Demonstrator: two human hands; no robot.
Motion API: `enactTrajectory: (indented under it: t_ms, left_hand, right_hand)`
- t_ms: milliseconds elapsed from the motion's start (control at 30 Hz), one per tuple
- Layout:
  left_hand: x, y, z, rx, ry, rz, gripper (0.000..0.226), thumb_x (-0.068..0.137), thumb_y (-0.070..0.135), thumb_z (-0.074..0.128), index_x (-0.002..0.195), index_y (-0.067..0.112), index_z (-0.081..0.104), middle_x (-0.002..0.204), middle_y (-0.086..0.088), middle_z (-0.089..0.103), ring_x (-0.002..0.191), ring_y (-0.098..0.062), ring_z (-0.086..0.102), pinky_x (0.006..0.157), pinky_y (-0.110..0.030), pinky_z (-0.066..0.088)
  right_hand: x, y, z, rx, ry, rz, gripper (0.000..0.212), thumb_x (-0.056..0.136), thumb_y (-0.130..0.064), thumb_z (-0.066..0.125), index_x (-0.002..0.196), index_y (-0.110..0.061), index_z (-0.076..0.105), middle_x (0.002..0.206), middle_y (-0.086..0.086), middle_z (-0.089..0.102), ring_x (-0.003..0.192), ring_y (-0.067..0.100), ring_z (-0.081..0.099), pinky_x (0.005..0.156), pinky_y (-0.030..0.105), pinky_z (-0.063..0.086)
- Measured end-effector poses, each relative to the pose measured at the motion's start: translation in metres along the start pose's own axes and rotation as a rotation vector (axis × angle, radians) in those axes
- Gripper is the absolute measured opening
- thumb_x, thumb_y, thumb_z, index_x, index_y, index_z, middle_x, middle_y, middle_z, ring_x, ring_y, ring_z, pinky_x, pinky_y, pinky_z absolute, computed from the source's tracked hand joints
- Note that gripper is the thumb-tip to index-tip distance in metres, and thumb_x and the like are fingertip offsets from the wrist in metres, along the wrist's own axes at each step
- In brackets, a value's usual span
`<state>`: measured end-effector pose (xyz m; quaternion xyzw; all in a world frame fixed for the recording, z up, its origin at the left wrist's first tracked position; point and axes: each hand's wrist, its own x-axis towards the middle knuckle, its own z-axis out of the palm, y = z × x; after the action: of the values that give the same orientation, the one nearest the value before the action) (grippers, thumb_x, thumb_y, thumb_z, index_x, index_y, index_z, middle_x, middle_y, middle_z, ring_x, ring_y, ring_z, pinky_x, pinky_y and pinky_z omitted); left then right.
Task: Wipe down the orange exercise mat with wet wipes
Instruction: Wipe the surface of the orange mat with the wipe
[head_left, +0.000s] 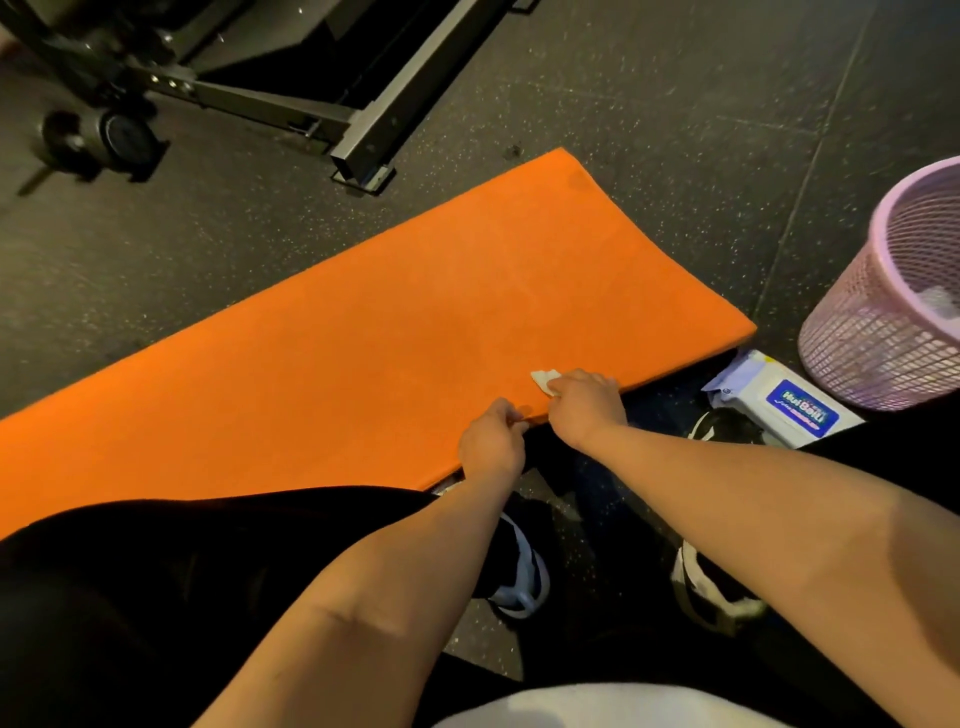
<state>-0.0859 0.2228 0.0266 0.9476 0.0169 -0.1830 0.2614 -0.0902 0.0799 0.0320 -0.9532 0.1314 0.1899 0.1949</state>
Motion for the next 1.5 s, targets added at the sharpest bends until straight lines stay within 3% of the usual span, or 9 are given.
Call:
enactTrajectory:
  t_ms: [367,533,700,867,1000,1133,1233,1333,1500]
  left_hand:
    - [0.018,0.07,0.015,-0.16,-0.057,0.037,0.007,0.094,0.033,0.065,0.09,0.028,0.063,0.084,0.005,0.067,0.072,-0.017,0.06,0.053,-0.031,0.034]
    - [0.024,0.072,0.027,-0.118,-0.147,0.042,0.005,0.094,0.032,0.065,0.089,0.029,0.065,0.083,0.004,0.067,0.071,-0.018,0.06,0.055,-0.03,0.038]
    - [0.022,0.047,0.037,-0.126,-0.166,0.087,0.008,0.098,0.023,0.057,0.099,0.023,0.065,0.077,-0.003,0.067,0.06,-0.02,0.056,0.059,-0.036,0.046]
    - [0.021,0.021,0.048,-0.064,-0.172,0.184,0.023,0.099,0.017,0.054,0.117,0.021,0.068,0.116,-0.004,0.067,0.104,-0.026,0.059,0.081,-0.039,0.049]
    - [0.026,0.013,0.051,0.078,-0.219,0.148,0.04,0.101,0.026,0.053,0.141,0.024,0.054,0.158,-0.005,0.038,0.148,-0.028,0.023,0.118,-0.039,0.022]
    - [0.023,0.015,0.043,0.11,-0.222,0.037,0.044,0.1,0.037,0.051,0.144,0.035,0.048,0.162,0.008,0.028,0.15,-0.022,0.016,0.118,-0.048,0.011]
    - [0.02,0.014,0.041,0.103,-0.232,0.012,0.047,0.101,0.041,0.048,0.147,0.036,0.044,0.164,0.009,0.024,0.15,-0.021,0.014,0.118,-0.051,0.007]
    - [0.02,0.013,0.043,0.105,-0.231,0.0,0.048,0.103,0.039,0.044,0.15,0.035,0.04,0.165,0.009,0.021,0.151,-0.021,0.012,0.119,-0.051,0.005]
    - [0.018,0.012,0.045,0.104,-0.212,-0.004,0.047,0.106,0.035,0.037,0.153,0.033,0.036,0.165,0.009,0.019,0.152,-0.019,0.011,0.12,-0.047,0.004]
  right_hand:
    - [0.02,0.044,-0.038,0.062,0.215,0.064,0.042,0.1,-0.015,0.042,0.136,-0.022,0.061,0.141,0.001,0.055,0.127,0.025,0.044,0.112,0.038,0.028]
    - [0.015,0.056,-0.025,0.104,0.145,0.097,0.039,0.102,-0.017,0.045,0.137,-0.019,0.062,0.142,0.004,0.054,0.129,0.028,0.043,0.114,0.039,0.031]
    - [0.007,0.052,0.006,0.202,-0.045,0.062,0.036,0.105,-0.019,0.043,0.135,-0.017,0.063,0.138,0.007,0.054,0.126,0.029,0.046,0.101,0.039,0.045]
    - [0.001,0.049,0.025,0.224,0.021,-0.055,0.036,0.106,-0.022,0.044,0.137,-0.018,0.061,0.137,0.0,0.054,0.127,0.025,0.042,0.11,0.037,0.036]
    - [-0.004,0.054,0.038,0.141,0.05,-0.124,0.038,0.107,-0.026,0.043,0.143,-0.026,0.055,0.135,-0.003,0.052,0.124,0.026,0.038,0.109,0.035,0.034]
    - [0.01,0.067,0.033,0.039,0.151,0.015,0.04,0.103,-0.02,0.046,0.141,-0.019,0.056,0.14,0.002,0.048,0.127,0.03,0.036,0.11,0.036,0.033]
    - [0.016,0.064,0.031,0.054,0.13,0.116,0.048,0.103,-0.014,0.044,0.151,-0.012,0.042,0.165,0.011,0.023,0.152,0.03,0.015,0.125,0.044,0.014]
    - [0.005,0.045,0.047,0.141,0.054,-0.024,0.066,0.099,0.002,0.04,0.16,-0.022,0.026,0.169,0.004,0.014,0.156,0.021,0.006,0.127,0.041,-0.001]
    - [0.002,0.037,0.056,0.054,-0.038,-0.225,0.059,0.103,-0.005,0.038,0.16,-0.019,0.027,0.169,0.001,0.013,0.156,0.019,0.004,0.127,0.042,-0.004]
